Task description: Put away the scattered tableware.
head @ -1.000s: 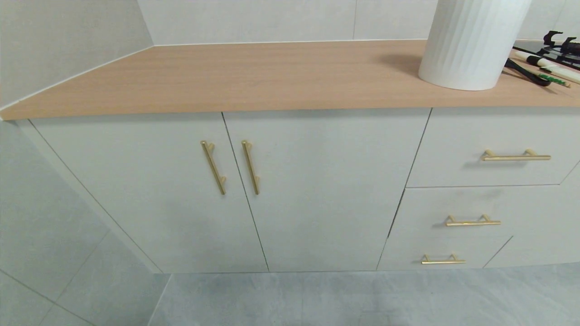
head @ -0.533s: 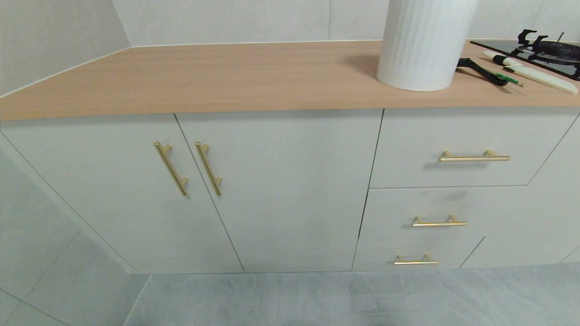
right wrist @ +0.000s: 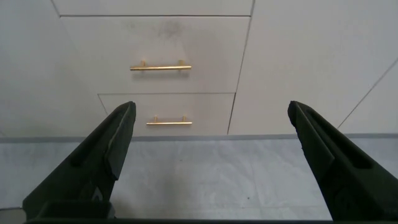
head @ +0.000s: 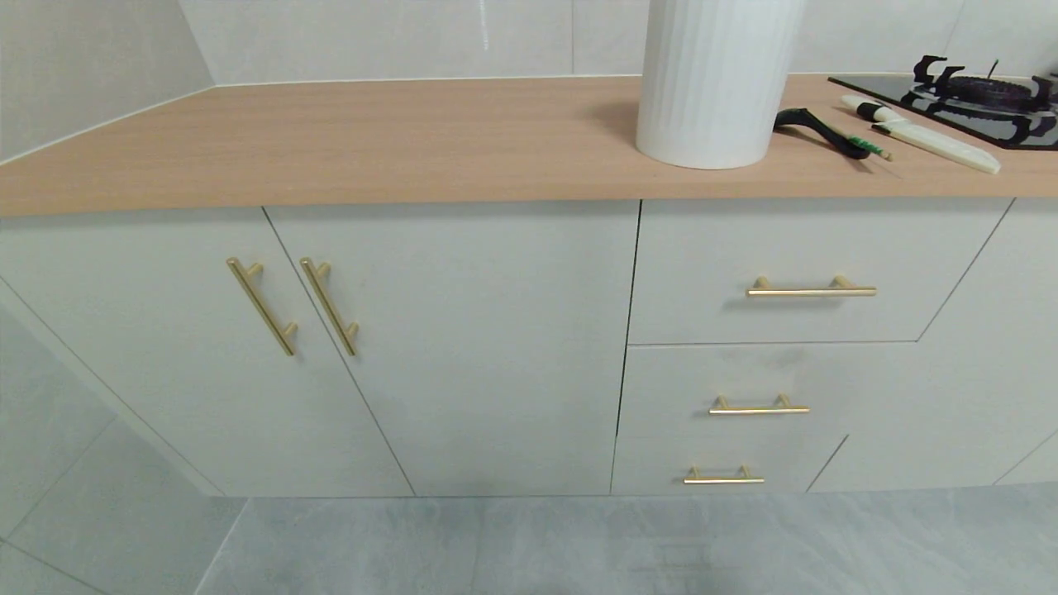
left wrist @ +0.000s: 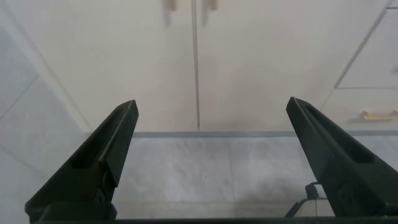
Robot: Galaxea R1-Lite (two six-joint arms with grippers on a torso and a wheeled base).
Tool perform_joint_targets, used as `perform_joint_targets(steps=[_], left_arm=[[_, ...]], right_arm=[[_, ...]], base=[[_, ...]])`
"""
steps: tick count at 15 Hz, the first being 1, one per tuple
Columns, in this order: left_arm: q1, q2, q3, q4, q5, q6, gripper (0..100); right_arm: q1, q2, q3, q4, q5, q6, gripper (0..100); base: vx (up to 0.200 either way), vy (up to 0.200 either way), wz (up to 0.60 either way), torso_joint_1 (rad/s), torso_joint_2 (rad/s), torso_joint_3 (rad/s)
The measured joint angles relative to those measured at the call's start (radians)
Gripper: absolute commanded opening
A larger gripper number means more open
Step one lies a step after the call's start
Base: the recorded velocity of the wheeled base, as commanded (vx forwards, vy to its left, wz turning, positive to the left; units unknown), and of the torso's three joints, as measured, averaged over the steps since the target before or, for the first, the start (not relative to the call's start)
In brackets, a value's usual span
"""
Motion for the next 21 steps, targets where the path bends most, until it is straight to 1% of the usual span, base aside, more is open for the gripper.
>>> perform_joint_targets(steps=[10, 12, 14, 15, 17, 21], left_arm=[[0.001, 0.0, 0.0, 0.0, 0.0, 0.001, 100], [0.001, 0.0, 0.0, -0.001, 0.0, 0.0, 100], [0.001, 0.0, 0.0, 0.0, 0.0, 0.001, 100], [0.001, 0.0, 0.0, -0.001, 0.0, 0.0, 100], [0.001, 0.0, 0.0, -0.001, 0.0, 0.001, 100], [0.001, 0.0, 0.0, -0.001, -0.001, 0.001, 100]], right_arm=[[0.001, 0.0, -0.002, -0.004, 0.007, -0.005, 100], [0.001, 0.002, -0.034, 0.002, 0.044, -0.001, 100], [0.004, 0.028, -0.134, 0.035, 0.137, 0.003, 100], [0.006, 0.065, -0.163, 0.057, 0.166, 0.001, 100], [0.011, 0.213, -0.201, 0.074, 0.203, -0.014, 100], [0.045, 0.68, -0.31, 0.031, 0.231, -0.029, 100]], base=[[0.0, 0.0, 0.0, 0.0, 0.0, 0.0], [0.0, 0.0, 0.0, 0.0, 0.0, 0.0], [0.0, 0.0, 0.0, 0.0, 0.0, 0.0], [0.0, 0.0, 0.0, 0.0, 0.0, 0.0], [0.0, 0.0, 0.0, 0.0, 0.0, 0.0], [0.0, 0.0, 0.0, 0.0, 0.0, 0.0]])
